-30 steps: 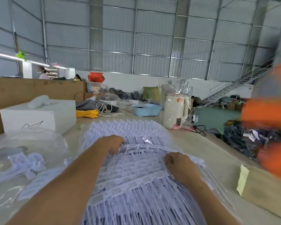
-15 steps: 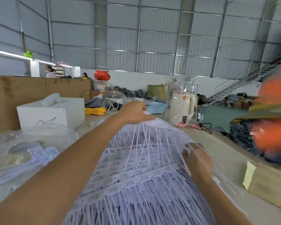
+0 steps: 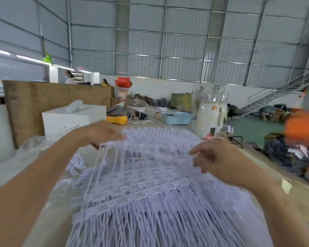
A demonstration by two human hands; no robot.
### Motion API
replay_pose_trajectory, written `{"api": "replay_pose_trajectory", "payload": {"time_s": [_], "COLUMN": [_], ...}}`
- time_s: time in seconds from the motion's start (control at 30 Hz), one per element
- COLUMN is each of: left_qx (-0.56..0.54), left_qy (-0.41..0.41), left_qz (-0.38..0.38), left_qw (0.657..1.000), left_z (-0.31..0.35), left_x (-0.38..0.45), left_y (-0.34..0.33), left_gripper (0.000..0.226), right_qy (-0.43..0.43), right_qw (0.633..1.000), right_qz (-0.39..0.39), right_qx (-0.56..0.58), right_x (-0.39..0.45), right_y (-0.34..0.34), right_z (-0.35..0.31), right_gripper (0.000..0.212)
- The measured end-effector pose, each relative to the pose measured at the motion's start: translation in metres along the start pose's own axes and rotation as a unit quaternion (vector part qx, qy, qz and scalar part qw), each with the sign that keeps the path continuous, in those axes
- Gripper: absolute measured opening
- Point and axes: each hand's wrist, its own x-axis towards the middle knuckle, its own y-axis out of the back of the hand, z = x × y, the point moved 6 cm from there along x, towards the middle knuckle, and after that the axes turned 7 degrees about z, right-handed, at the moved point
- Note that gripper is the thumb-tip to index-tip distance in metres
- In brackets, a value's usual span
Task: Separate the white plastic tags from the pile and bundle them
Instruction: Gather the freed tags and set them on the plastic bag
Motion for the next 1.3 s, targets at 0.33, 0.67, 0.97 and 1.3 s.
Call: {"api": "replay_pose_trajectory", "payload": {"time_s": [0.33,0.67,0.97,1.3], "left_qx": [0.278,0.053,0.035,0.131], "left_qy": [-0.026,-0.246,-0.334,-0.191], "left_qz": [-0.009,-0.202,0.017,-0.114], "left_qw": [0.96,0.946,0.942,0.966], "left_z": [0.002,0.129,0.168,0.145], "left_x": [0.01,-0.055,-0.066,-0.052], "left_y": [-0.031,-0.135,-0.058,-0.119], "left_gripper": [0.042,0.036,0.025,0.05], "right_qy": [-0.067,-0.143,-0.111,-0.158], "right_qw": [0.998,0.978,0.986,0.953], "right_qz": [0.01,-0.007,-0.029,0.025], "right_qx": [-0.007,0.151,0.123,0.257], "right_x": [0.028,0.011,0.0,0.003], "right_y": [-0.034,-0.029,0.005,-0.033], "right_z": [0.034,0.084,0.093,0.093], "right_gripper": [0.014,0.004,0.026,0.015]}}
